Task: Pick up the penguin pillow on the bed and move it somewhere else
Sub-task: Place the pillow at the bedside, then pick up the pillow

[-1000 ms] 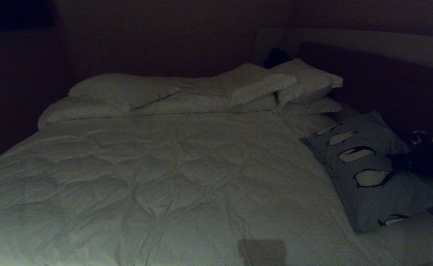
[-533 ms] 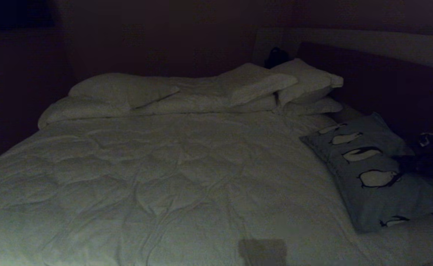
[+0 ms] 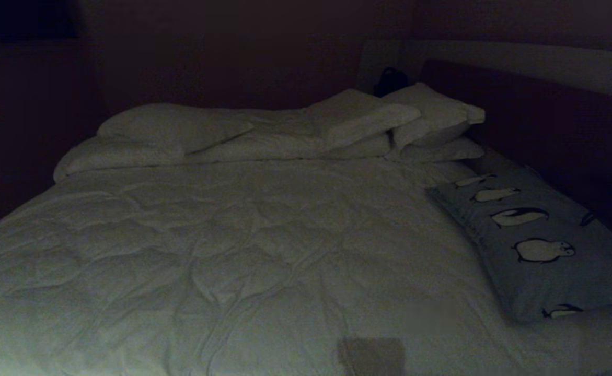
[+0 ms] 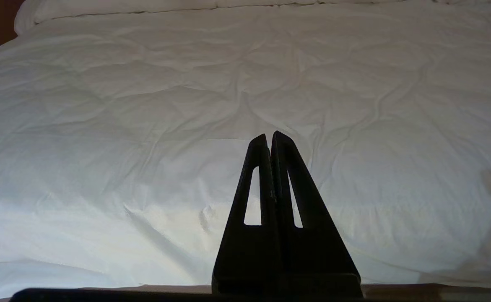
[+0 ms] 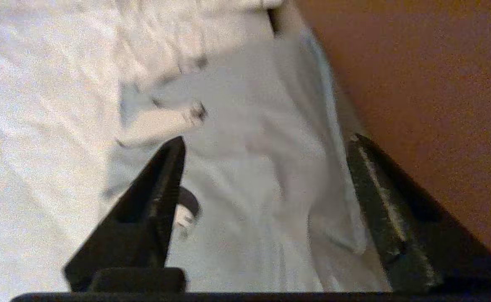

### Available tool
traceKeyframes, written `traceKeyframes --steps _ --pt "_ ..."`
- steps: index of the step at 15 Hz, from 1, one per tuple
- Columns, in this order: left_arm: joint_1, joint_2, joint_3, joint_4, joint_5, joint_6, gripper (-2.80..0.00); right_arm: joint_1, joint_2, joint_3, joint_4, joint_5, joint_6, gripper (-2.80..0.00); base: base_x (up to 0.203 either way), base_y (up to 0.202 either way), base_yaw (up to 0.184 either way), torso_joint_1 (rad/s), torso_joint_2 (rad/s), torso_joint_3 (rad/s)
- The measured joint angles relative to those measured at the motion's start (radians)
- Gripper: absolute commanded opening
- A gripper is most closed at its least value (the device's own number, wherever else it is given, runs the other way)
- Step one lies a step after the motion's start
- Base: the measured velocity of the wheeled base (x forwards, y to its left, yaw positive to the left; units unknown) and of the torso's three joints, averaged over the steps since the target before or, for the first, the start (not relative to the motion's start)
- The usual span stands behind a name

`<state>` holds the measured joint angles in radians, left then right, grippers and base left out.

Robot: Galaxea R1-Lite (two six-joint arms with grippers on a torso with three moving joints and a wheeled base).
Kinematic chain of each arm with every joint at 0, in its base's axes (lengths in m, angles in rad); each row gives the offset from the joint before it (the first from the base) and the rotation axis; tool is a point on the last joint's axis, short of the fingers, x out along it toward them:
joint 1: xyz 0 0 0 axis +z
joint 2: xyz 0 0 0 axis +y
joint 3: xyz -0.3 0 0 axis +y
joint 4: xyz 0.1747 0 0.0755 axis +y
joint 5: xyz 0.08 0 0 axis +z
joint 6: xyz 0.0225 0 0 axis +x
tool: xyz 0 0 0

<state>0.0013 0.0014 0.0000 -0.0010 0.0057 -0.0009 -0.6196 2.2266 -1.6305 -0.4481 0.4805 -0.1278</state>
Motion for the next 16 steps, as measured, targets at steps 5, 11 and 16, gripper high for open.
traceKeyframes --steps 5,11,16 --pt "0.000 0.000 0.000 0.000 0.000 0.000 -2.80 0.095 -0.158 0.052 0.063 -0.062 0.067 -2.80 0.000 0.000 0.000 0.000 0.00 0.000" --pt "0.000 0.000 0.000 -0.001 0.000 0.000 -2.80 0.329 -0.210 -0.068 0.275 -0.281 0.236 -2.80 0.000 0.000 0.000 0.000 0.00 0.000" --pt "0.000 0.000 0.000 0.000 0.000 0.000 -2.80 0.428 -0.255 -0.097 0.552 -0.469 0.412 -2.80 0.000 0.000 0.000 0.000 0.00 0.000"
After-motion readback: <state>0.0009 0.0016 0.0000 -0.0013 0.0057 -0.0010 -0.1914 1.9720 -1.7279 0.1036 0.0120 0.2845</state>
